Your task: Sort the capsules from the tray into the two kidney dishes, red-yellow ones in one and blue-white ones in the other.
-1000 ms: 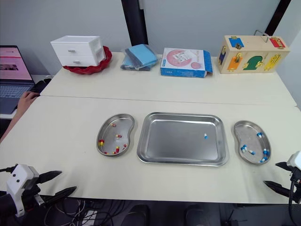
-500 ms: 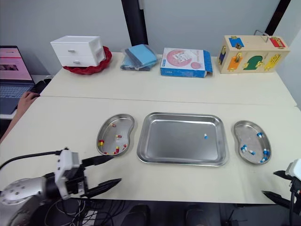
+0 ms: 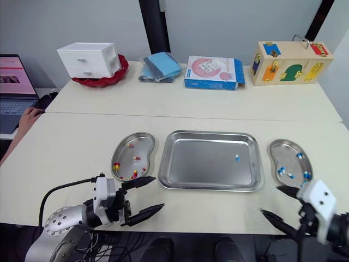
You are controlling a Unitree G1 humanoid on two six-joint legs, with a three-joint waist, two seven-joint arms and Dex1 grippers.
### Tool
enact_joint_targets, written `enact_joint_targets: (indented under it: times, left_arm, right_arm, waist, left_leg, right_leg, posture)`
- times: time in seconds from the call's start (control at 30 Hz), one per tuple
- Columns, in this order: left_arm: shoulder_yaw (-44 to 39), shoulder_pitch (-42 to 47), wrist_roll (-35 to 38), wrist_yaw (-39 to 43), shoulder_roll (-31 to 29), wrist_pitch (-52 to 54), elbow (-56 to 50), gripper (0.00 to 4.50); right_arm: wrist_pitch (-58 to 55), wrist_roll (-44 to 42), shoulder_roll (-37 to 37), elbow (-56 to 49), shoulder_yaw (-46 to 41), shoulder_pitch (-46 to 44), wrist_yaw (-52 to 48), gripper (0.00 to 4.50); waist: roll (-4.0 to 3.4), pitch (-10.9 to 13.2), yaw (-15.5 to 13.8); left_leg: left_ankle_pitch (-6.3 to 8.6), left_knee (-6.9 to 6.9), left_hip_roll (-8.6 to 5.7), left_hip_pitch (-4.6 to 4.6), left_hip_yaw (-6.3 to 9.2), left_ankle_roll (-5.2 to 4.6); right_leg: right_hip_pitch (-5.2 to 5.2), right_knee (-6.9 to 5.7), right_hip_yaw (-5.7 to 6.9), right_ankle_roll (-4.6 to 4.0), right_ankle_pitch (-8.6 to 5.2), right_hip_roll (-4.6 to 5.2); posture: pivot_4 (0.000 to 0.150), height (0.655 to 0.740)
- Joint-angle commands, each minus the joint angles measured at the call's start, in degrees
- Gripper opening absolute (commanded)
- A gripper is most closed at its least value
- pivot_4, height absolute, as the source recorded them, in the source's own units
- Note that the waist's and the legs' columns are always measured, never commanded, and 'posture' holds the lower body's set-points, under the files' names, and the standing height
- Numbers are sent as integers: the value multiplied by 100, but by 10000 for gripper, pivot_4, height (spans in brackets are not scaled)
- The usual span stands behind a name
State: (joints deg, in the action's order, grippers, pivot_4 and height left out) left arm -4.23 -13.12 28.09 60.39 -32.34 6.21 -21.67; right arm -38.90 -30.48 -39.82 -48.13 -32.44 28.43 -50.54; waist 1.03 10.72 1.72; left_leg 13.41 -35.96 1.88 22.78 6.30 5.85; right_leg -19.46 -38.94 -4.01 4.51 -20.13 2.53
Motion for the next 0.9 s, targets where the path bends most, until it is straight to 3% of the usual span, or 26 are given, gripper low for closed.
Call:
enact_joint_targets:
  times: [0.03,0.2,0.33,0.47,0.67,0.9]
  left_arm:
    - [108,69,-16,28,-5,-137,-47,45000]
    - [218,181,-14,-105,16,-52,-157,45000]
    - [331,216,-39,-211,34,-31,-237,45000]
    - [425,243,-54,-277,33,-35,-254,45000]
    - [526,301,-73,-339,52,-22,-242,45000]
    - [589,275,-117,-411,85,-76,-228,45000]
  right_arm:
    - [-420,26,113,-372,574,-471,902,44732]
    - [-1165,188,333,-185,1604,-1613,1999,44732]
    - [-1368,729,609,437,2621,-2697,2702,36138]
    - [-1582,1191,816,1045,3361,-3531,3160,36138]
    - [-2254,1561,1239,1894,3597,-4432,3748,36138]
    - [-2429,1728,1453,2314,3672,-4510,3891,36138]
  waist:
    - [0,-1,-2]
    - [-1,-1,4]
    - [-3,-2,17]
    - [-3,-2,18]
    - [-3,-1,7]
    - [-6,-2,15]
  left_leg:
    - [0,0,0,0,1,0]
    - [0,-1,-1,-1,2,0]
    - [0,2,-1,1,3,0]
    - [0,2,-1,3,2,0]
    - [0,2,-2,9,5,0]
    - [0,4,-1,9,4,-1]
  right_leg:
    - [0,0,0,0,0,0]
    - [-2,-3,0,0,1,0]
    - [-7,-4,0,-1,1,-1]
    - [-15,-6,-1,-1,1,-1]
    - [-19,-8,2,-2,2,0]
    - [-23,-9,1,-2,2,0]
  posture:
    - [1500,7337]
    - [1500,7337]
    - [1500,7337]
    - [1500,7337]
    - [1500,7337]
    - [1500,7337]
